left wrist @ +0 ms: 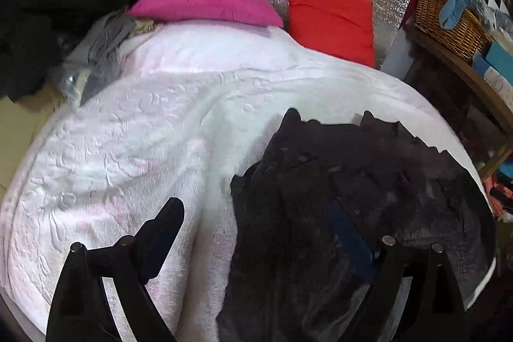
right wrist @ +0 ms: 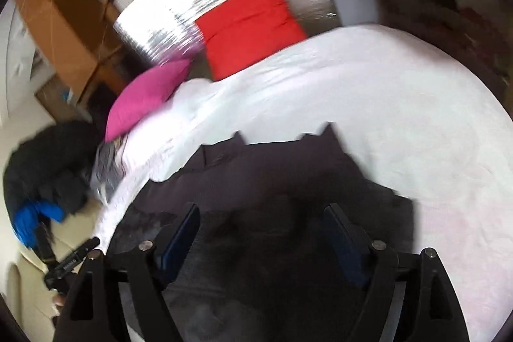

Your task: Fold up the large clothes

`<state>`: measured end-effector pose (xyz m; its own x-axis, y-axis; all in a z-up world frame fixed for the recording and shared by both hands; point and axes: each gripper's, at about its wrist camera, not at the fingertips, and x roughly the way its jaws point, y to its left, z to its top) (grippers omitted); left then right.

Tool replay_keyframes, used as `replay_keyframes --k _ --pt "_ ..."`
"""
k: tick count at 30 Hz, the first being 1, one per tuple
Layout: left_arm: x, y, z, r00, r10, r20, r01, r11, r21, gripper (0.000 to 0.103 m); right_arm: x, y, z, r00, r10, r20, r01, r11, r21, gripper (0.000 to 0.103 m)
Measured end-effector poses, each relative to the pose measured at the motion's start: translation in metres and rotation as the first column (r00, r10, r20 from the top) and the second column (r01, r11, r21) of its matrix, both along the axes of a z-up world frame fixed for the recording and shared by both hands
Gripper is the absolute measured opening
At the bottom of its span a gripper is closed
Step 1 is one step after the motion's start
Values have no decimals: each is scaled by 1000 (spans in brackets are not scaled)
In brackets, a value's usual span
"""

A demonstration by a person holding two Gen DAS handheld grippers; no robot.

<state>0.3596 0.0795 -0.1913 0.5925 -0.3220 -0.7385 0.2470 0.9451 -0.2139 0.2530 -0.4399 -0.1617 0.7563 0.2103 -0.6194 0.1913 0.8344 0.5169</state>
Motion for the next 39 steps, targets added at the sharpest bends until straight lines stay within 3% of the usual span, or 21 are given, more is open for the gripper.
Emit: replay_keyframes --k 5,8,11,14,16,21,23,26,31,33,36,38,39 --pt "6 14 -19 995 -67 -72 65 997 -35 92 -26 -49 -23 997 0 -74 8 994 106 82" --pt "15 22 -31 988 -77 -133 64 993 -96 92 -33 -64 -35 995 17 -96 -2 989 149 82" --pt "25 23 -45 964 -129 -233 80 974 -211 92 -36 -76 -49 992 37 -124 -11 979 202 82" --pt "31 16 -55 947 -148 -287 82 970 -230 92 -32 -79 -59 985 84 -148 -45 967 250 82" --pt "33 12 -59 939 -163 -304 91 967 -238 92 -28 -74 -64 978 109 -175 -68 972 224 82" --pt "33 -7 -74 887 -276 -371 162 937 -310 93 -13 -55 -89 946 214 -245 -156 960 234 83" --pt "30 -14 -73 888 -293 -355 186 934 -306 93 -7 -48 -93 949 231 -216 -179 955 236 88" --pt "28 -25 -73 872 -340 -354 209 910 -358 93 0 -42 -97 955 259 -142 -203 924 324 89" --pt "26 -40 -70 877 -344 -334 209 902 -378 92 15 -28 -101 961 264 -84 -210 893 398 91" --pt "28 -46 -70 881 -340 -329 194 894 -405 92 23 -19 -101 962 259 -86 -207 898 388 91" --pt "28 -48 -69 893 -316 -321 174 899 -401 81 32 -9 -96 970 229 -80 -184 909 373 83" --pt "29 -51 -70 900 -302 -313 170 907 -386 74 37 -6 -91 972 216 -94 -174 927 333 61" --pt "27 -50 -71 903 -300 -308 169 906 -388 71 41 -2 -90 972 209 -109 -168 939 302 56"
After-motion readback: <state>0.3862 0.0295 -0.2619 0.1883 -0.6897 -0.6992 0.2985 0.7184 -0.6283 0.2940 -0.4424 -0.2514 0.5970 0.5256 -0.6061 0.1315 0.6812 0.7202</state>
